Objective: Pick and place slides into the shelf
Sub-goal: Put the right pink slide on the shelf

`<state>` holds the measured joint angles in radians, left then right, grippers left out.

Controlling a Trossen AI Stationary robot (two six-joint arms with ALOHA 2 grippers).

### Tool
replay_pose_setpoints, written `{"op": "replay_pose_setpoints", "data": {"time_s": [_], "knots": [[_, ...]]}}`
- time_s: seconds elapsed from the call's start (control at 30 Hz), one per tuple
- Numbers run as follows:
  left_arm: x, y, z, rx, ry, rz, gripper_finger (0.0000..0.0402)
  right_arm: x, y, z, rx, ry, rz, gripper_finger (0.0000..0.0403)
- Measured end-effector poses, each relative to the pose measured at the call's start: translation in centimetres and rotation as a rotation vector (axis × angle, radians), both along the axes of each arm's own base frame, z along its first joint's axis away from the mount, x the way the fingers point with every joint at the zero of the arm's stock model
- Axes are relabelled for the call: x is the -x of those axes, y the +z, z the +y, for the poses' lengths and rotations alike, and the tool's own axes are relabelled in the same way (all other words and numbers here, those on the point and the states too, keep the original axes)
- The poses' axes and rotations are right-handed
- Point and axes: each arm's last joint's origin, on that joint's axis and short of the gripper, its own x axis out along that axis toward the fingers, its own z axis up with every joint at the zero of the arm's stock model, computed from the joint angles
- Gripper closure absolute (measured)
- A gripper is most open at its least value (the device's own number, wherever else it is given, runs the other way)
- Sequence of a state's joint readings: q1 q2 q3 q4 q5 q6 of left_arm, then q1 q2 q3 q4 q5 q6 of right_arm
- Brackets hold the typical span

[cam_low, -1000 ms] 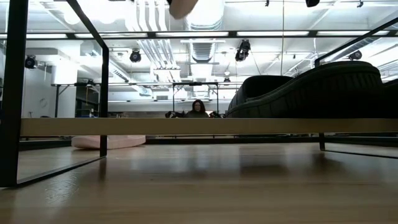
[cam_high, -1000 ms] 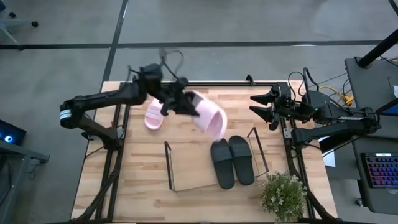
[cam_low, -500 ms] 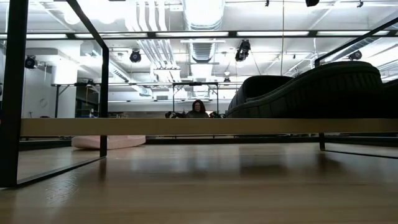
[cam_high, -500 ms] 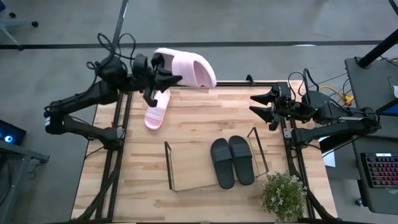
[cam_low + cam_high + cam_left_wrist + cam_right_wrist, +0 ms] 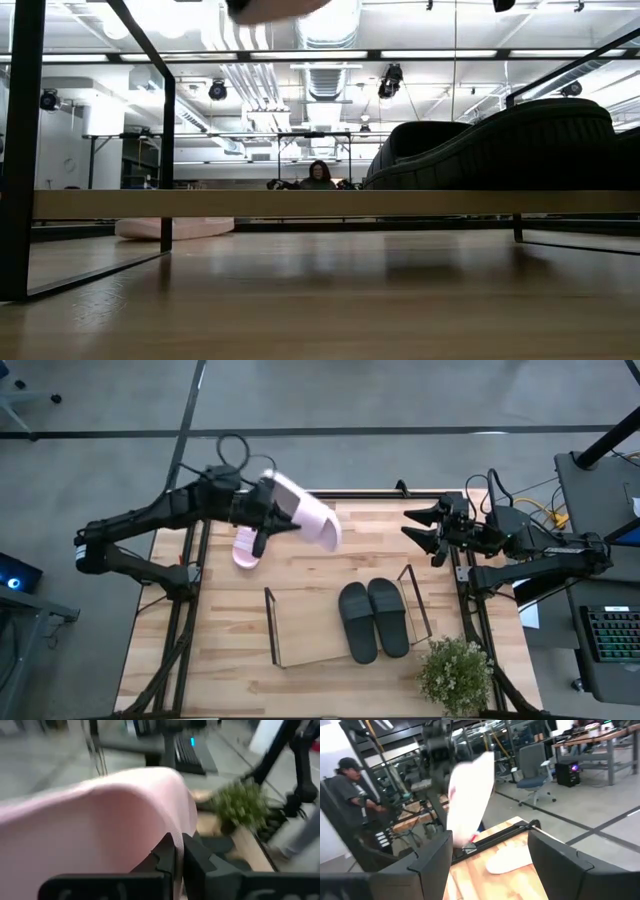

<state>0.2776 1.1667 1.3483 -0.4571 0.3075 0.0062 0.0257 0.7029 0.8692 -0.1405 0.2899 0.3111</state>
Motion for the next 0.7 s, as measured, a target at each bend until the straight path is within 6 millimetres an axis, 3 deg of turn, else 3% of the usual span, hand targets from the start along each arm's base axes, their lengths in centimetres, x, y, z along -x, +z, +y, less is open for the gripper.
{"op": "replay_pose_setpoints", "data": {"time_s": [0.33,0.53,0.7], "knots": [[-4.0,-5.3,-1.1,0.336,-0.095,0.298,0.0401,0.0,0.0,-0.1,0.014,-0.029,0.003,0.0154],[-6.1,-8.2,-2.1,0.381,-0.13,0.471,0.0401,0.0,0.0,-0.1,0.018,-0.029,0.004,0.0154],[-7.2,-9.0,-3.0,0.436,-0.192,0.516,0.0401,0.0,0.0,-0.1,0.022,-0.029,0.009,0.0154]]}}
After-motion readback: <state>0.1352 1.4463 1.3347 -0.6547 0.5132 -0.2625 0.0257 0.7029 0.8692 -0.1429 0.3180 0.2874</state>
